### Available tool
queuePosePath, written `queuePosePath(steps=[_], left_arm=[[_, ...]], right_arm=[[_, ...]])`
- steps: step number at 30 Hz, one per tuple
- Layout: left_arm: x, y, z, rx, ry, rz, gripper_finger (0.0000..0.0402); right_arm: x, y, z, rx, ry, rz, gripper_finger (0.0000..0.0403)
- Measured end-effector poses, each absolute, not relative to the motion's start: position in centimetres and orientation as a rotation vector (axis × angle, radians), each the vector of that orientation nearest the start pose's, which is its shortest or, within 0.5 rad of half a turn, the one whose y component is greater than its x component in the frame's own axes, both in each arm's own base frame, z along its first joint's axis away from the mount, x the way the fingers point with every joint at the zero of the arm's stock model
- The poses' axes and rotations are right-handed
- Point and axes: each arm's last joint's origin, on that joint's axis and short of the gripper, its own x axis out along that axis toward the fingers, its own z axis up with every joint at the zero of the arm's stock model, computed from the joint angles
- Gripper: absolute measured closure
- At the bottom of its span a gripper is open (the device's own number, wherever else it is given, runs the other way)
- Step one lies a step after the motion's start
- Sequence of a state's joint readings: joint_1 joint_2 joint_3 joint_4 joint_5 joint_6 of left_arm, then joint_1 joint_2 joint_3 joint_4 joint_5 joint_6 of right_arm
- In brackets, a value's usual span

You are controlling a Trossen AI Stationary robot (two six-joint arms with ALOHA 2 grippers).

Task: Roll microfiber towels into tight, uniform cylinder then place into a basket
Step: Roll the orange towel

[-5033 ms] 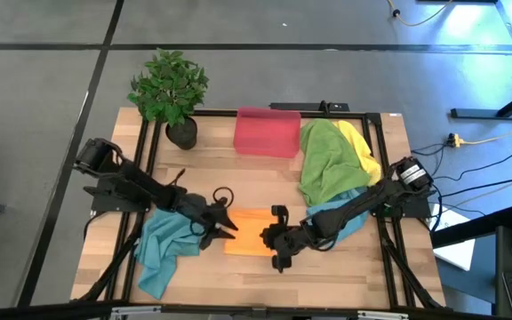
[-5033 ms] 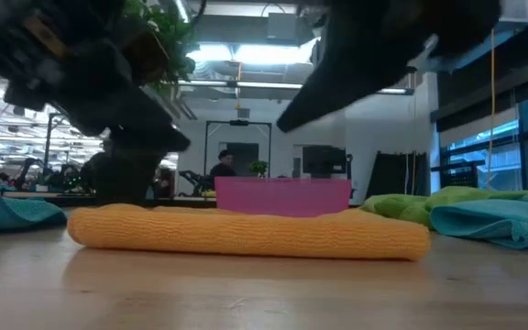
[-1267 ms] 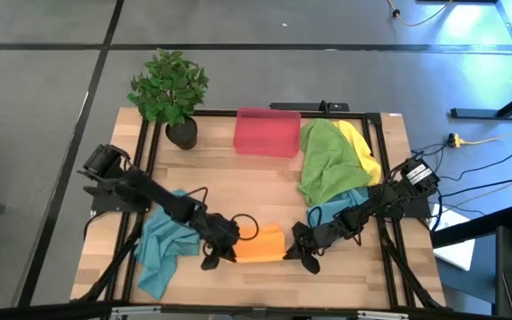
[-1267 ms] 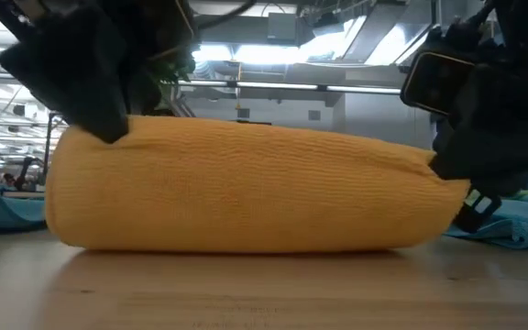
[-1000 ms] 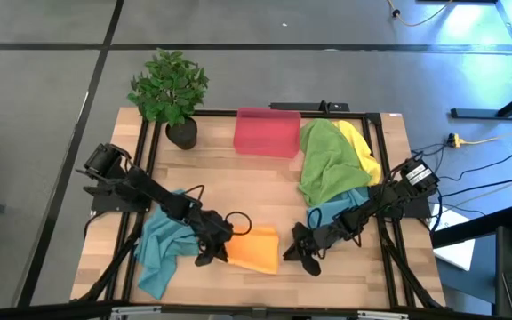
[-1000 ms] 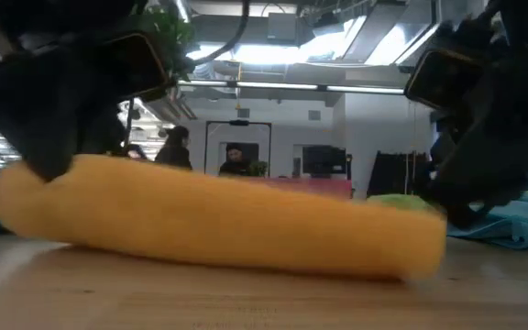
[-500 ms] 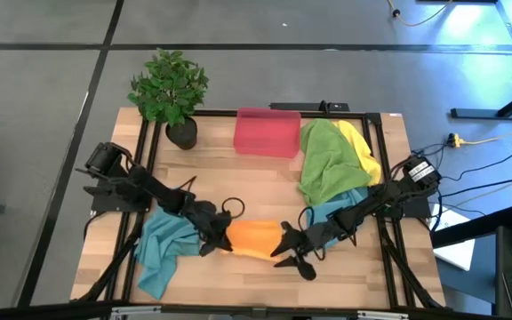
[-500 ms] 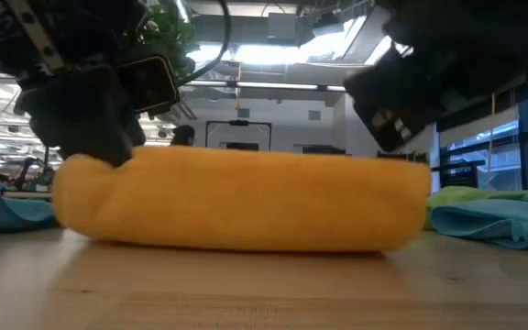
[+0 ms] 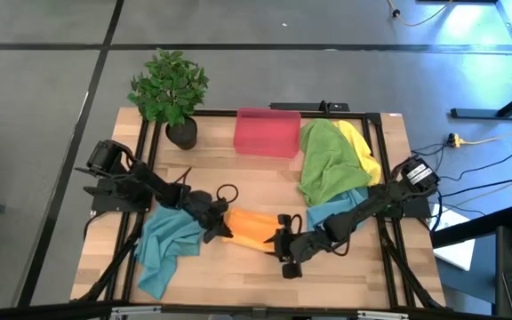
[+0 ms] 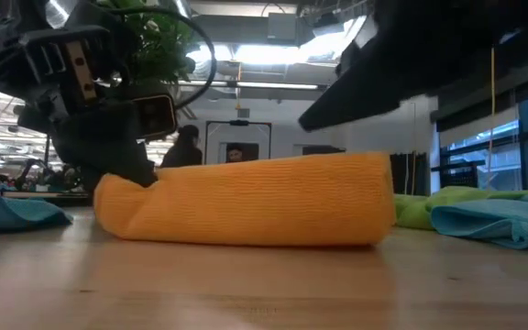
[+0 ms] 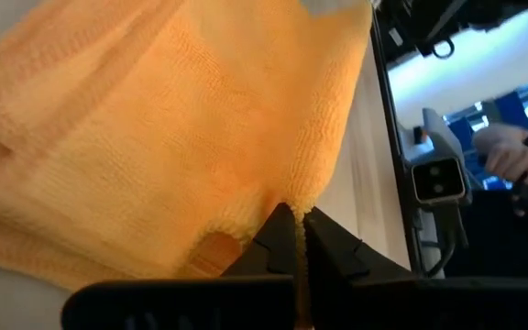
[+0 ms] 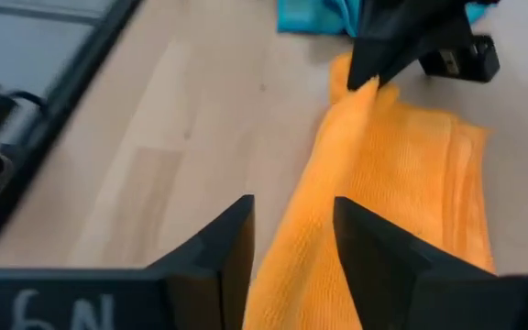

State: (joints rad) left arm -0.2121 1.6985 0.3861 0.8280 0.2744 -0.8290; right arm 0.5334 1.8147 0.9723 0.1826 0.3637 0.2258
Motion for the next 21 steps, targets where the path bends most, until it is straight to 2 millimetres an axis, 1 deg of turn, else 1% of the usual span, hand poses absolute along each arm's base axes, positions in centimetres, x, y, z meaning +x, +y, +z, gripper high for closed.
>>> queuePosePath(steps=[3, 6, 9, 11, 15, 21], left_arm=[[25.3, -5.9, 10.0, -0.835, 0.656, -0.233, 0.0401], [25.3, -5.7, 10.0, -0.852, 0.66, -0.235, 0.0401], [25.3, -5.6, 10.0, -0.859, 0.661, -0.234, 0.0401], [25.3, -5.6, 10.0, -0.86, 0.661, -0.233, 0.0401], [25.3, -5.6, 10.0, -0.86, 0.661, -0.233, 0.0401], [25.4, -5.6, 10.0, -0.856, 0.664, -0.234, 0.0401]], right_arm=[[32.7, 18.1, 16.1, -0.089, 0.588, 0.106, 0.0289], [33.5, 18.7, 16.4, -0.11, 0.575, 0.158, 0.0323], [34.4, 18.9, 16.0, -0.125, 0.588, 0.194, 0.0355], [35.0, 18.5, 15.4, -0.12, 0.607, 0.187, 0.0371], [35.9, 17.2, 13.9, -0.071, 0.661, 0.136, 0.0385], [36.5, 15.4, 13.7, -0.04, 0.668, 0.025, 0.0383]])
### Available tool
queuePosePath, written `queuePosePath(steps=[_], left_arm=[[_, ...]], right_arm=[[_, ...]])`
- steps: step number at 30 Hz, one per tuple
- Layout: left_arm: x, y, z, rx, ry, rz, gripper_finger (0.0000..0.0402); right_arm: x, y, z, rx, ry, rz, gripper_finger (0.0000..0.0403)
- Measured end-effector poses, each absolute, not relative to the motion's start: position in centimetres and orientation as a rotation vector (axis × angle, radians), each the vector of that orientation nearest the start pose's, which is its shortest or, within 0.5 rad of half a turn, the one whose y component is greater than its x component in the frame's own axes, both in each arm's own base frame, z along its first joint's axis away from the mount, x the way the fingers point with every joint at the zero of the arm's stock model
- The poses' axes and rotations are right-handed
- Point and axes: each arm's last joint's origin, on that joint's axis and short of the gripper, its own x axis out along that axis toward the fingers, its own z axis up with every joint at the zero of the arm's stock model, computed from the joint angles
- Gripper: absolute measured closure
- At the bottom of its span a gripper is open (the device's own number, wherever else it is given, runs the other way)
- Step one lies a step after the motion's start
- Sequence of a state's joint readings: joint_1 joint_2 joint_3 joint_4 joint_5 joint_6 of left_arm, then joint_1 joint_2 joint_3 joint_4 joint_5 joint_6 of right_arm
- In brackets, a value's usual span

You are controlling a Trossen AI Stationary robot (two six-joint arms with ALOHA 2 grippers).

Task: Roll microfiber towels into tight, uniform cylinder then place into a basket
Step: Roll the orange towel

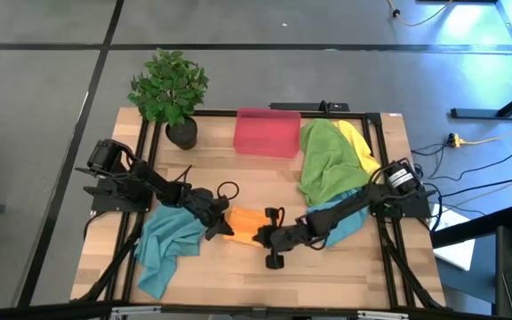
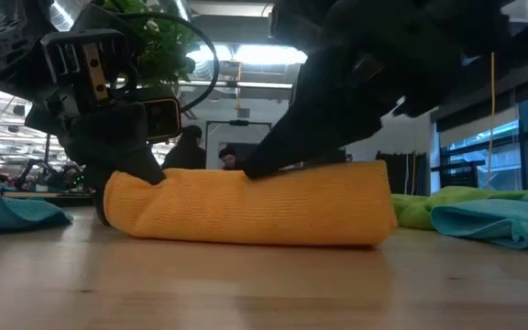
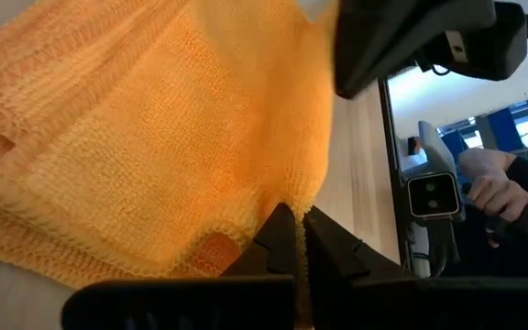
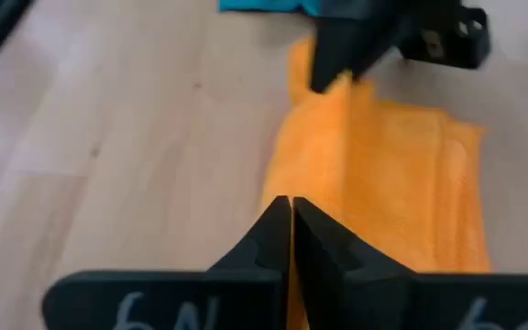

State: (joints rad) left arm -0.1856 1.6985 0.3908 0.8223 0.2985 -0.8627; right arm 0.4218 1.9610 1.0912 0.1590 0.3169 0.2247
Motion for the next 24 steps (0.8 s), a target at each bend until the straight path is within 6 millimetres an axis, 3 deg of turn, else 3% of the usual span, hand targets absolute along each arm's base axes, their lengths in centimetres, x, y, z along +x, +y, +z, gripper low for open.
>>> queuePosePath(steps=[12, 24], left_arm=[[25.4, -5.5, 9.9, -0.742, 0.633, -0.237, 0.0396], [26.2, -5.4, 11.3, -0.544, 0.448, -0.292, 0.029]], right_arm=[[36.4, 14.3, 11.7, -0.009, 0.795, -0.011, 0.0382], [36.3, 14.2, 10.8, 0.001, 0.846, -0.018, 0.0382]])
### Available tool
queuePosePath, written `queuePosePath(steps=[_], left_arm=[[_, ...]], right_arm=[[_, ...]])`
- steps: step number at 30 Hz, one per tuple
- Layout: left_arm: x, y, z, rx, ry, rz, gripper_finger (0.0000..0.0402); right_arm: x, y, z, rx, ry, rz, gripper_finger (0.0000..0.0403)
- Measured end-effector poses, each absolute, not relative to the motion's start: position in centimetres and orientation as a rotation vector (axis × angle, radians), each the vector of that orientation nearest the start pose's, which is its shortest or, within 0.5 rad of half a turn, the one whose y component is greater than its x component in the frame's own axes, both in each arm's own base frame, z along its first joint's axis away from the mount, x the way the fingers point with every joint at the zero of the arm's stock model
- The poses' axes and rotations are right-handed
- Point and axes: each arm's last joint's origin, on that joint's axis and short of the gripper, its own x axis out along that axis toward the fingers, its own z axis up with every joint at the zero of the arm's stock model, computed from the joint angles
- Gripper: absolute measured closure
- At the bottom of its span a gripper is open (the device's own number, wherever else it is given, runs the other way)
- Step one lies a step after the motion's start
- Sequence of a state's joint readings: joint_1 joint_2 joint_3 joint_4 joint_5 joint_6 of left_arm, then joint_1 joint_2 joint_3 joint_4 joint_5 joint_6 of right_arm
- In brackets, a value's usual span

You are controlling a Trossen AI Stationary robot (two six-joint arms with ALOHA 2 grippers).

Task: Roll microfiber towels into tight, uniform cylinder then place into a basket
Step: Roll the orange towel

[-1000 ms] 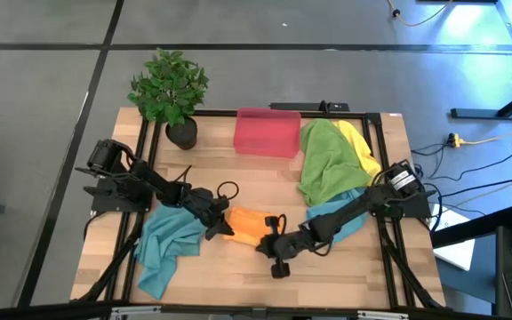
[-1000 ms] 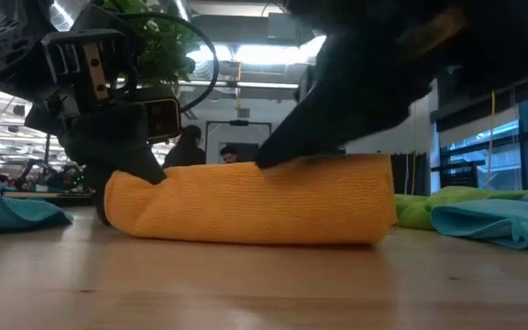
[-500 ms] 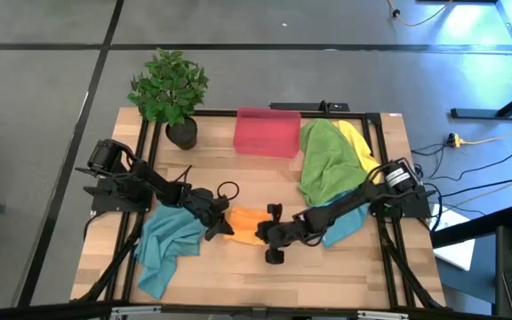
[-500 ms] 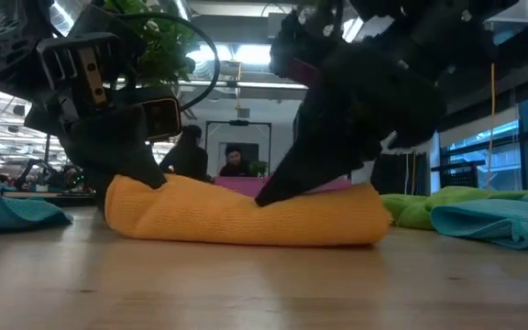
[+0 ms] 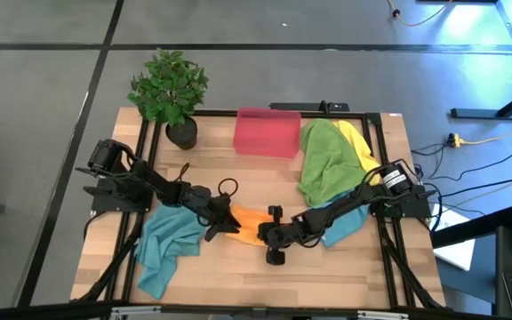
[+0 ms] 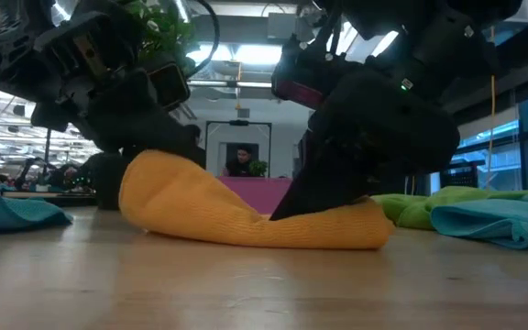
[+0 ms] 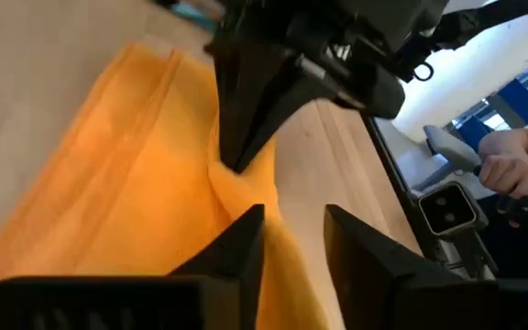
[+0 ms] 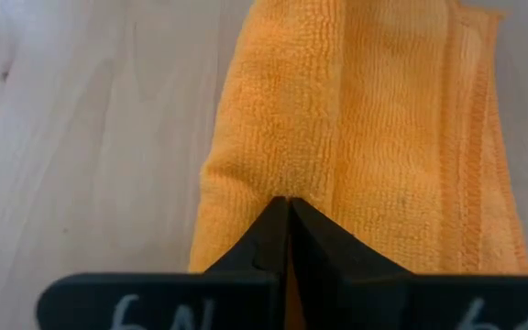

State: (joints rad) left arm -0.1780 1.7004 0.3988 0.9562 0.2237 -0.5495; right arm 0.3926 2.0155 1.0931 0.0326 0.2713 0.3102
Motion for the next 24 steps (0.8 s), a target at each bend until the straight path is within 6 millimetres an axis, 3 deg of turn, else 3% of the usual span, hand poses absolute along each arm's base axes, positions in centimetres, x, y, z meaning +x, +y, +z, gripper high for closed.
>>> queuePosePath(steps=[9, 16, 19, 21, 24], left_arm=[[27.9, -4.7, 12.6, -0.387, 0.35, -0.301, 0.0247], [30.3, -6.0, 14.7, -0.165, 0.35, -0.348, 0.0249], [30.3, -6.7, 17.1, -0.118, 0.374, -0.372, 0.0249], [29.1, -7.1, 19.8, -0.089, 0.345, -0.379, 0.025], [25.8, -7.9, 23.8, 0.045, 0.27, -0.271, 0.0254]], right_arm=[[36.3, 13.9, 10.8, 0.006, 0.864, -0.012, 0.0382], [36.4, 13.5, 10.7, 0.021, 0.882, -0.001, 0.0382], [36.3, 13.5, 10.6, 0.02, 0.888, 0.0, 0.0382], [36.3, 13.5, 10.6, 0.02, 0.89, 0.0, 0.0382], [36.3, 13.5, 10.6, 0.02, 0.888, 0.0, 0.0382]])
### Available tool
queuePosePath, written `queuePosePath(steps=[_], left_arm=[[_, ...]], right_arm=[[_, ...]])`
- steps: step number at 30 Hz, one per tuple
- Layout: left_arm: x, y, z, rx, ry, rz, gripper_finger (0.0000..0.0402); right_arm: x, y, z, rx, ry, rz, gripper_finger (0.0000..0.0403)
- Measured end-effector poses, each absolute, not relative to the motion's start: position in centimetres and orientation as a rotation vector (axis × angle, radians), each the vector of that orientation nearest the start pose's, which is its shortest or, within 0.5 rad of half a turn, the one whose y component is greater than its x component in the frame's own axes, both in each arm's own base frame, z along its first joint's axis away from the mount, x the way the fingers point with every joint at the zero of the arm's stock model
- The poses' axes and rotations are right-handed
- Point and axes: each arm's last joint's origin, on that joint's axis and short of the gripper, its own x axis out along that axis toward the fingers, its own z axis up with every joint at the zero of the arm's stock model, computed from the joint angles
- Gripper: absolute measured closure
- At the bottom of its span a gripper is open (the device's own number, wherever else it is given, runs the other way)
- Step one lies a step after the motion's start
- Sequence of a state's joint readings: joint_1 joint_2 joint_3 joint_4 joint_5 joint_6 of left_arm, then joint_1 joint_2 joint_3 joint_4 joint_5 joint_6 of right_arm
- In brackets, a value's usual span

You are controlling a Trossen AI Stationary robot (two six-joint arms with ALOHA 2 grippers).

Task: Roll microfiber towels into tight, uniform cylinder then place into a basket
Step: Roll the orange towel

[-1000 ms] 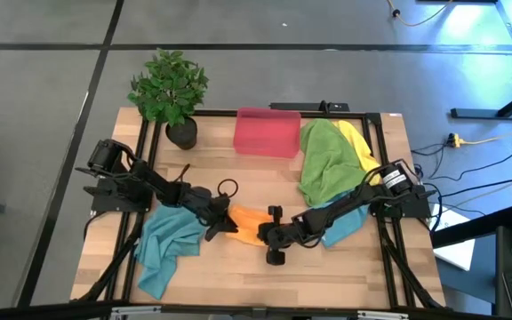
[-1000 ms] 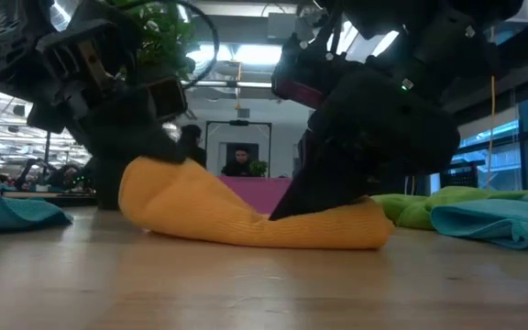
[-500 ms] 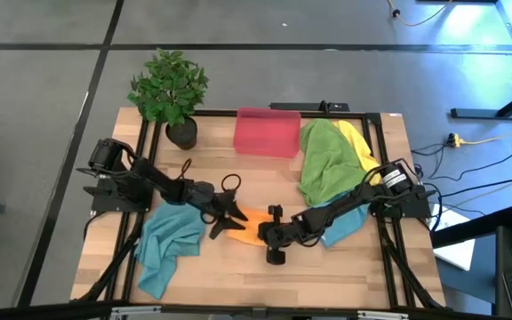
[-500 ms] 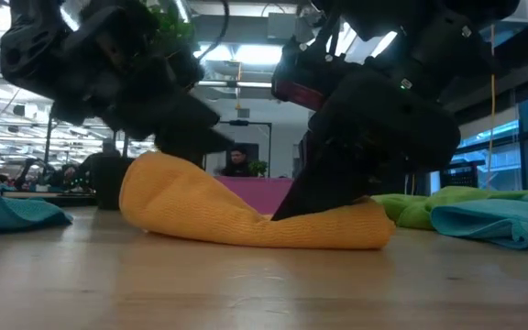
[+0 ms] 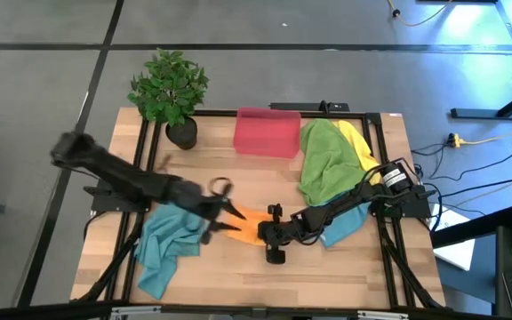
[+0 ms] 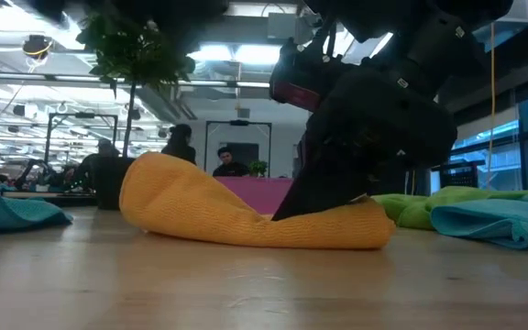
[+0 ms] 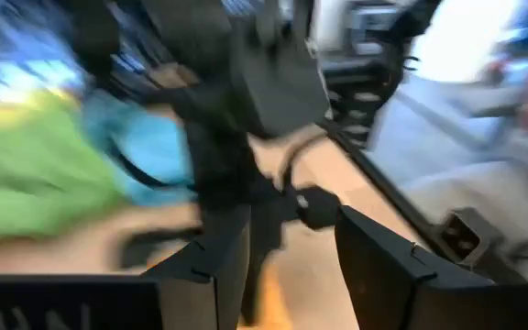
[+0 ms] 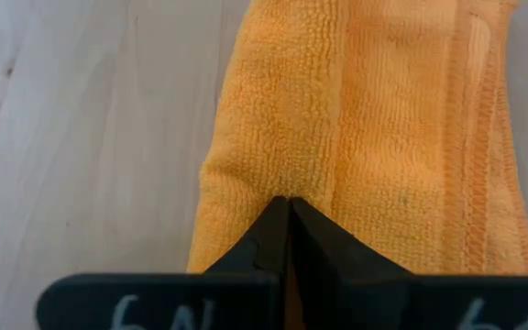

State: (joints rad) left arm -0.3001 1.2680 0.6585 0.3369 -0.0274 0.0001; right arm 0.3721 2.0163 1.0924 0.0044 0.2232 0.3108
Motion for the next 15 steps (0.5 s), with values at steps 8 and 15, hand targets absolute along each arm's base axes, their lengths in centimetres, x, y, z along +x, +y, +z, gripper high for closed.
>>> queuePosePath(steps=[8, 15], left_arm=[[20.2, -9.7, 23.3, 0.105, 0.324, -0.049, 0.0262], [24.5, -14.9, 16.7, 0.275, 0.521, -0.076, 0.0263]], right_arm=[[36.4, 13.5, 10.6, 0.026, 0.878, -0.001, 0.0382], [36.6, 12.9, 10.6, 0.113, 0.885, -0.032, 0.0382]])
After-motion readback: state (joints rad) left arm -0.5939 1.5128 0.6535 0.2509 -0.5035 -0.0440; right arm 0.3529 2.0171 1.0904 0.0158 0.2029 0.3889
